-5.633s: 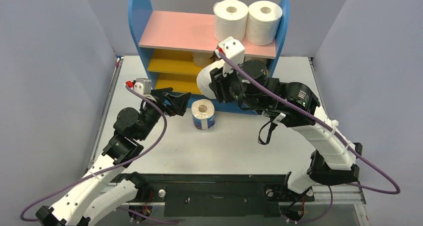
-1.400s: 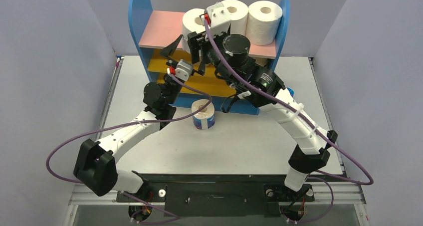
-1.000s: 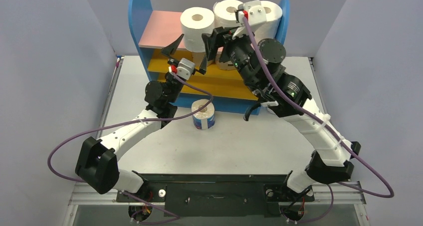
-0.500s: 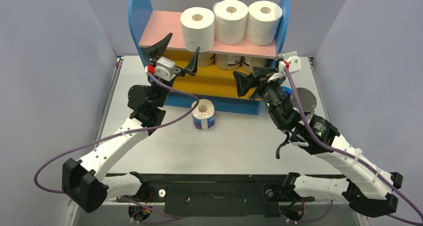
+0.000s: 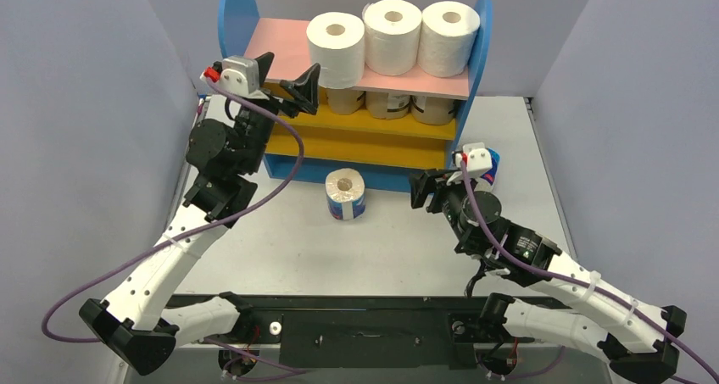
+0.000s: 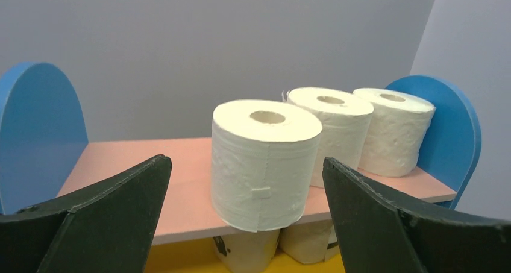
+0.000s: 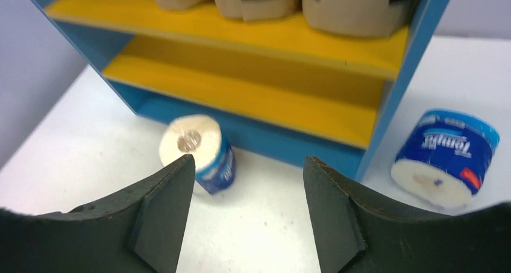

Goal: Place and organize the paper towels onto the shelf
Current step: Place the paper towel on the shelf.

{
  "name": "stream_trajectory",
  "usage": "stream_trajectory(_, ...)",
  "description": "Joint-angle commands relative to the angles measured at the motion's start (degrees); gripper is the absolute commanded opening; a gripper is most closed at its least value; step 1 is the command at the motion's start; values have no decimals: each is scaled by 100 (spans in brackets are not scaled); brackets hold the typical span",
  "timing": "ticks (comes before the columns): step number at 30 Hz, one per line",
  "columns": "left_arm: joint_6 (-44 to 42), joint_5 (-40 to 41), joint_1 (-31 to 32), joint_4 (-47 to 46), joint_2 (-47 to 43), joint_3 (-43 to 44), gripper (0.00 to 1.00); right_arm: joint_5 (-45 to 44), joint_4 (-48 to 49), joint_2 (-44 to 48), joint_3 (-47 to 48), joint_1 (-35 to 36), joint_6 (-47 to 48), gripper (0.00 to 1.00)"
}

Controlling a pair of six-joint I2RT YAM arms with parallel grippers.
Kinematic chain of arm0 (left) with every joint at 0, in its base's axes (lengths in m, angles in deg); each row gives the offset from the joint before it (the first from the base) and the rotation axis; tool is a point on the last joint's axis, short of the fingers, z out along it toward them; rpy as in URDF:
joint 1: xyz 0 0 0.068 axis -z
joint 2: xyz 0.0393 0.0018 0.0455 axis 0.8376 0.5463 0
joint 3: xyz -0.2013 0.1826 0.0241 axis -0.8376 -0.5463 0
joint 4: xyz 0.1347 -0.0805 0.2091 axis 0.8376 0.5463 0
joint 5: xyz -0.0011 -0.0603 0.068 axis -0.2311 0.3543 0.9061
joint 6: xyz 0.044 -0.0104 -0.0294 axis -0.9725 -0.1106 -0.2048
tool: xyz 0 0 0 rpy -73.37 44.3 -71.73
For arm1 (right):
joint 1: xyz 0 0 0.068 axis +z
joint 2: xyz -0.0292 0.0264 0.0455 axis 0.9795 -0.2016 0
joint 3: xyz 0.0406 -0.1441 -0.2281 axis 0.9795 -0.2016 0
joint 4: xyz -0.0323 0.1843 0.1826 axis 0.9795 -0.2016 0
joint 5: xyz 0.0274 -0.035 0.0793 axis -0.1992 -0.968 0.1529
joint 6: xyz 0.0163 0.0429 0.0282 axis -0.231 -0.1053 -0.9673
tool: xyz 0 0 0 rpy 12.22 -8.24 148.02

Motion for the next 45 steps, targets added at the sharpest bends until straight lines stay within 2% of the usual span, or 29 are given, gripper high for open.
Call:
stream_trajectory(1, 918, -38, -282, 1291, 244, 408, 96, 22, -121, 391, -642, 42, -426, 61)
stream_trajectory(9, 1999, -945, -954, 1611, 733, 851, 97, 241, -217, 904, -1584, 41, -873, 60)
stream_trajectory(17, 1875, -993, -1037, 1451, 1028, 1093, 98, 7, -257, 1184, -1826, 41, -822, 60)
stream_trajectory(29, 1742, -1491, -953, 410, 1128, 697, 96, -113, -219, 1167, -1948, 46, -783, 59)
stream_trajectory(45, 1245, -1476, -725, 277, 1712, 1014, 98, -264, -176, 1089, -2012, 37, -712, 59)
